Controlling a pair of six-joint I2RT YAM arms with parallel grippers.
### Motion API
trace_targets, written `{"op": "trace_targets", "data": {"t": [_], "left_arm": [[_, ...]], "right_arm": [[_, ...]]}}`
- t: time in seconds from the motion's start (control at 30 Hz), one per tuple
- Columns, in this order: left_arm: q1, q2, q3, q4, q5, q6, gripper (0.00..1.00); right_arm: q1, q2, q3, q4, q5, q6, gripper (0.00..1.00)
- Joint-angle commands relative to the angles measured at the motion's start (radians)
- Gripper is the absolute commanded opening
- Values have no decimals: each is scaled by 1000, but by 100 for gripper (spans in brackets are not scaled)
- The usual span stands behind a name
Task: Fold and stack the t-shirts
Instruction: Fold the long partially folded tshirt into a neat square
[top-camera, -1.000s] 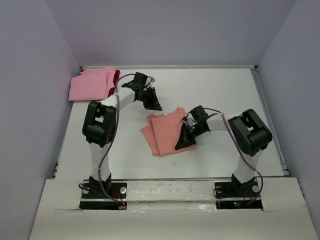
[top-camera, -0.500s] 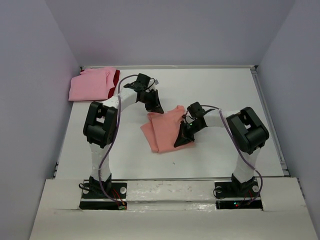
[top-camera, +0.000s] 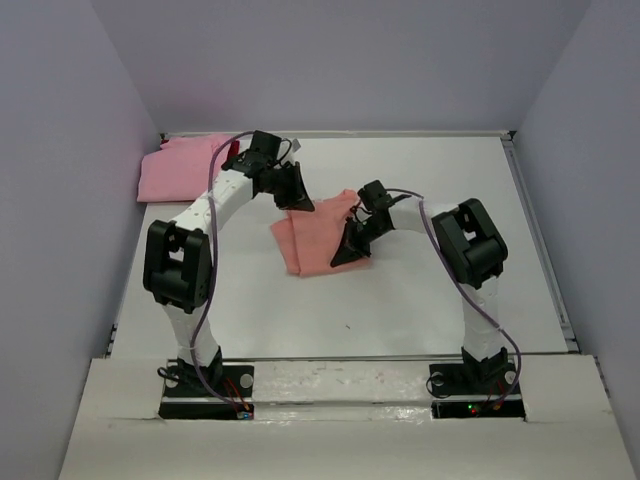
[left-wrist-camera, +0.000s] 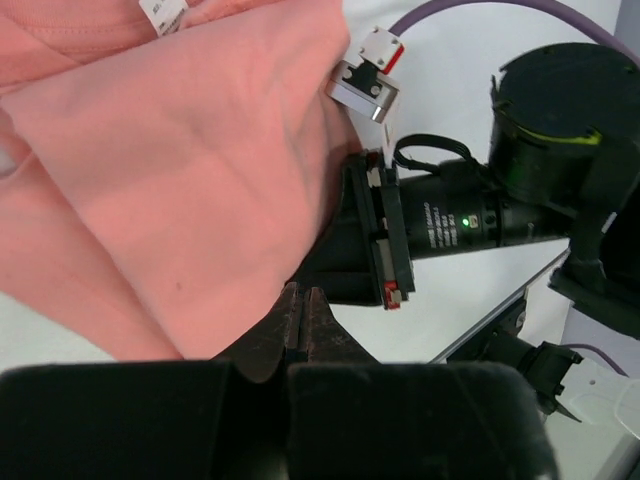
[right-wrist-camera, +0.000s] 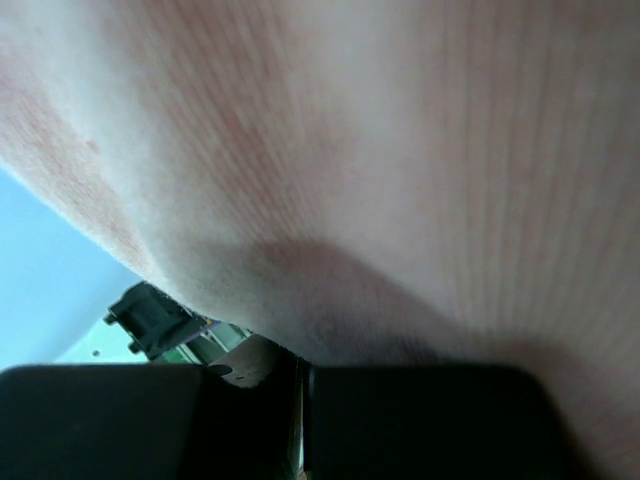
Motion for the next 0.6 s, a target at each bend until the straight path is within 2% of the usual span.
{"op": "trace_targets", "data": {"t": [0.0,0.27,0.57], "left_arm": [[29,-92,-9,-53,-11,34,0],[49,-129,-32,-69,-11,46,0],[51,-149,-35,-69,-5,38,0]], "right_arm": [[-5,90,70,-31,91,28,0],[-5,166,252,-34,80,23,0],[-5,27,266,-32,19,8,0]]}}
